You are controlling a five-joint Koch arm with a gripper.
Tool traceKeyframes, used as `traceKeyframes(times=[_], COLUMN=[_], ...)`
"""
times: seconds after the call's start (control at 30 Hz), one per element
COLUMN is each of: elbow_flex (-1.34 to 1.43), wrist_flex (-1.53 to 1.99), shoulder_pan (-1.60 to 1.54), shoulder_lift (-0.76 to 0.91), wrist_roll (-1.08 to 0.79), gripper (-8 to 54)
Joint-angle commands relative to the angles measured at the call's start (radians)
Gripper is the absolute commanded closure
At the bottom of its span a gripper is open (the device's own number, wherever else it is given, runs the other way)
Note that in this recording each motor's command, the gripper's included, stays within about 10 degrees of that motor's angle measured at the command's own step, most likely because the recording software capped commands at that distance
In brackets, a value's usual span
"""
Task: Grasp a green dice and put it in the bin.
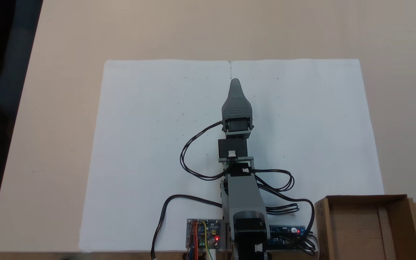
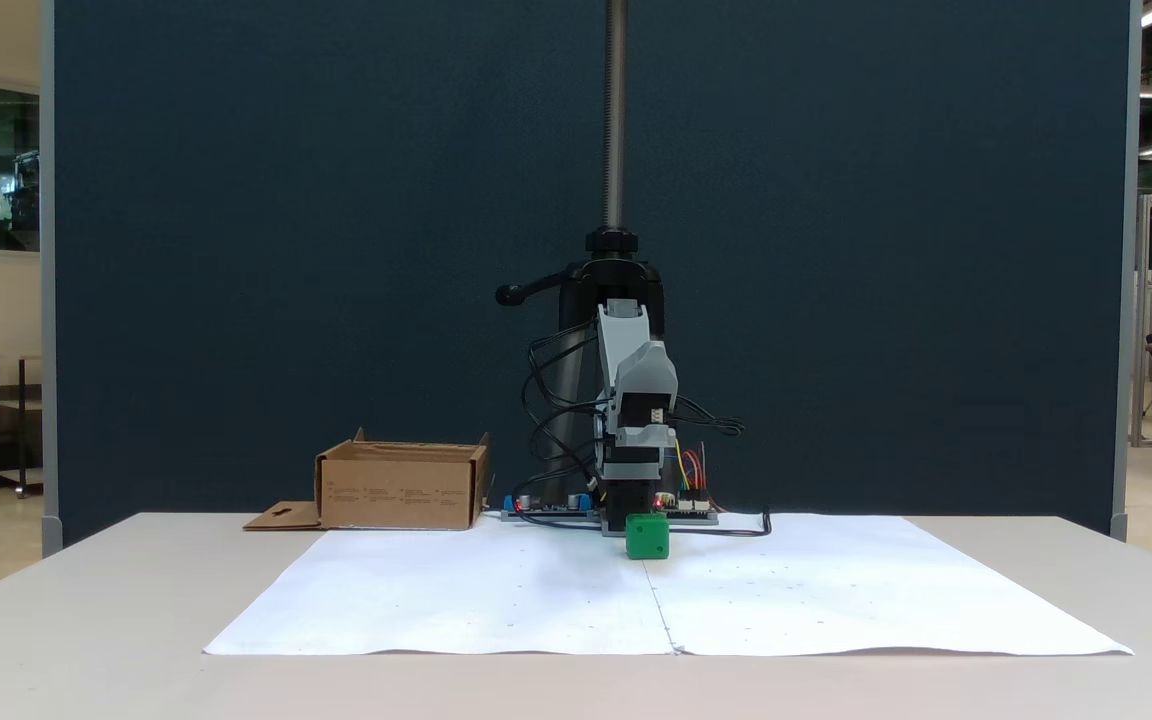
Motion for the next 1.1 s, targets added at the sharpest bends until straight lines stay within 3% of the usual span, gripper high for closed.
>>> traceKeyframes(times=[0.0,1.07], elbow_flex=[0.066,0.066], wrist_flex=[-0.044,-0.049], shoulder_pan=[0.006,0.028], shoulder_lift=[0.100,0.101], wrist_roll=[-0.083,-0.081], gripper=[0.9,0.9])
